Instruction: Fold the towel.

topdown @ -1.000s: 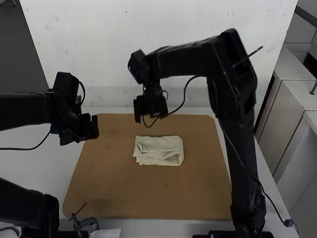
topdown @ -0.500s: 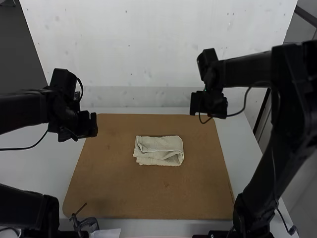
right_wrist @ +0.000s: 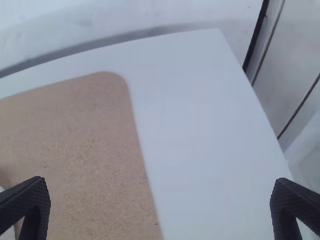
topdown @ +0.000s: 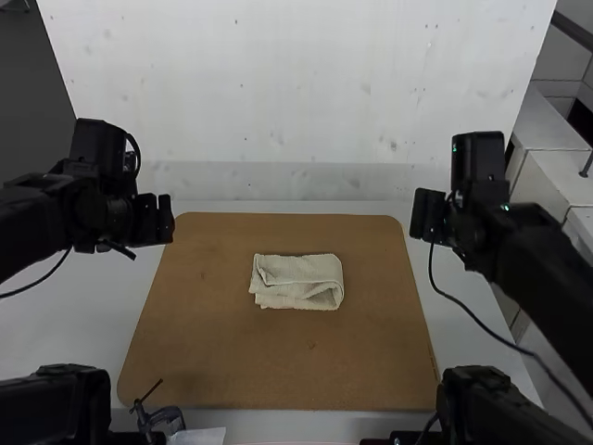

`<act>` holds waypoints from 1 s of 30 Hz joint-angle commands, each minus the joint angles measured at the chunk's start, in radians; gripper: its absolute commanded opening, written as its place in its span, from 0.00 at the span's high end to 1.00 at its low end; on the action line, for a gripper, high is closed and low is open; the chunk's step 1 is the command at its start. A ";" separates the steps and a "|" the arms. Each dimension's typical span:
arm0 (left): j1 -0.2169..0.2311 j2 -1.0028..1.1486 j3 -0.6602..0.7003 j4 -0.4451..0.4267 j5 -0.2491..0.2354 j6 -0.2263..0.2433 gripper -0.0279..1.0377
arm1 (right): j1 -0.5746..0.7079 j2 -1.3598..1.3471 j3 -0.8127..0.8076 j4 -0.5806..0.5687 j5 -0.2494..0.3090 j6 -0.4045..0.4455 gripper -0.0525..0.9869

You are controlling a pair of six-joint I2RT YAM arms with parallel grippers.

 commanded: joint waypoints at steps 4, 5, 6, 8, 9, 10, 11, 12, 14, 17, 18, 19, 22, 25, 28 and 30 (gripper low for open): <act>-0.002 -0.102 -0.030 0.000 -0.023 -0.006 0.08 | -0.086 -0.319 -0.126 0.009 0.015 -0.095 0.03; -0.002 -0.112 -0.033 0.000 -0.029 -0.006 0.08 | -0.089 -0.364 -0.145 0.009 0.009 -0.110 0.03; -0.002 -0.128 -0.037 0.000 -0.032 -0.006 0.08 | -0.088 -0.391 -0.163 0.015 0.009 -0.118 0.03; -0.002 -0.157 -0.037 -0.011 -0.037 -0.006 0.09 | -0.083 -0.431 -0.194 0.021 0.006 -0.136 0.03; -0.002 -0.169 -0.036 -0.019 -0.037 -0.009 0.09 | -0.081 -0.443 -0.205 0.021 0.002 -0.137 0.03; -0.002 -0.184 -0.036 -0.026 -0.037 -0.010 0.09 | -0.080 -0.454 -0.209 0.023 -0.005 -0.139 0.03; -0.002 -0.195 -0.036 -0.033 -0.037 -0.014 0.09 | -0.080 -0.471 -0.217 0.021 -0.020 -0.139 0.03; -0.002 -0.214 -0.036 -0.043 -0.037 -0.020 0.09 | -0.078 -0.486 -0.223 0.021 -0.023 -0.139 0.03; -0.005 -0.243 -0.040 -0.057 -0.037 -0.027 0.09 | -0.075 -0.525 -0.243 0.015 -0.035 -0.139 0.03; -0.008 -0.300 -0.047 -0.076 -0.037 -0.033 0.09 | -0.069 -0.597 -0.281 0.020 -0.044 -0.145 0.03; -0.010 -0.319 -0.050 -0.077 -0.037 -0.035 0.09 | -0.069 -0.614 -0.283 0.021 -0.049 -0.147 0.03; -0.010 -0.341 -0.051 -0.079 -0.037 -0.037 0.09 | -0.069 -0.627 -0.286 0.023 -0.049 -0.147 0.03; -0.010 -0.384 -0.050 -0.094 -0.037 -0.040 0.09 | -0.069 -0.661 -0.292 0.024 -0.052 -0.148 0.03; -0.002 -0.448 -0.048 -0.099 -0.055 -0.040 0.09 | -0.069 -0.701 -0.294 0.028 -0.052 -0.154 0.03; 0.009 -0.530 -0.043 -0.105 -0.080 -0.041 0.09 | -0.066 -0.706 -0.294 0.029 -0.054 -0.156 0.03; 0.018 -0.579 -0.043 -0.122 -0.083 -0.052 0.09 | -0.065 -0.706 -0.295 0.028 -0.055 -0.156 0.03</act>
